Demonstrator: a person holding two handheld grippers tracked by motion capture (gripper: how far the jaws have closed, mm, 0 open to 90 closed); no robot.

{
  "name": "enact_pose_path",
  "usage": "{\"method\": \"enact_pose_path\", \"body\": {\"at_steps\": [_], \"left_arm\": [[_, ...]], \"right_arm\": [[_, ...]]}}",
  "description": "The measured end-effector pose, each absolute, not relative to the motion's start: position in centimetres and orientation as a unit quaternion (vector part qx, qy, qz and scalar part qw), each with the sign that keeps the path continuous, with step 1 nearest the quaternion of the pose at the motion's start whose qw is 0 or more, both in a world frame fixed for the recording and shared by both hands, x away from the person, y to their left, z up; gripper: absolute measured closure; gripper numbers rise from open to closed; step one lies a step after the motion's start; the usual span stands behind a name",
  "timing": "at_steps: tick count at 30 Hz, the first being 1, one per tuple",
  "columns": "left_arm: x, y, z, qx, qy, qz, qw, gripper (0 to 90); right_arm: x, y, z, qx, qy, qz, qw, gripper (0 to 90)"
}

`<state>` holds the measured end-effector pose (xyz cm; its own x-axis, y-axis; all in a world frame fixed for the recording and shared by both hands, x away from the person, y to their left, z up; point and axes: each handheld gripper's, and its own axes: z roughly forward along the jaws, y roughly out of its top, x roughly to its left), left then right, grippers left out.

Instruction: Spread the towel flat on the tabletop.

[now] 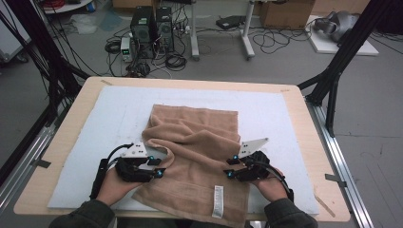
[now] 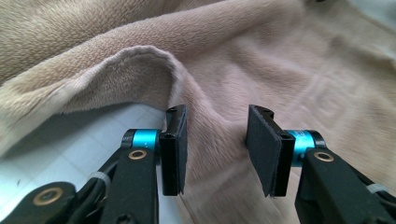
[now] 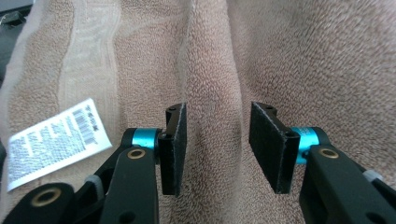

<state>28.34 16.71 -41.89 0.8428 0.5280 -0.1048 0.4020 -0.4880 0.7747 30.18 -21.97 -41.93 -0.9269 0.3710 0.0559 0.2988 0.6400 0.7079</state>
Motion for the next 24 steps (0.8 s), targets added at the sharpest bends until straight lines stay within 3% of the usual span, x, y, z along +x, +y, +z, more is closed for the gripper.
{"method": "enact_pose_path", "body": {"at_steps": [3,11,15,24], "left_arm": [[29.3,16.0,-42.7,0.868,0.273,0.071,0.408,58.4],[29.1,15.3,-43.6,0.887,0.258,0.072,0.375,81.0],[28.5,15.8,-43.2,0.885,0.26,0.076,0.379,82.5],[24.7,18.1,-42.3,0.872,0.256,0.083,0.408,82.5]], "right_arm": [[30.4,-21.9,-42.3,0.188,0.905,0.38,0.043,56.4],[30.6,-21.7,-43.1,0.188,0.907,0.375,0.033,56.9],[30.6,-21.4,-43.3,0.186,0.909,0.373,0.033,59.8],[29.5,-20.6,-42.8,0.151,0.915,0.374,0.017,77.8]]}}
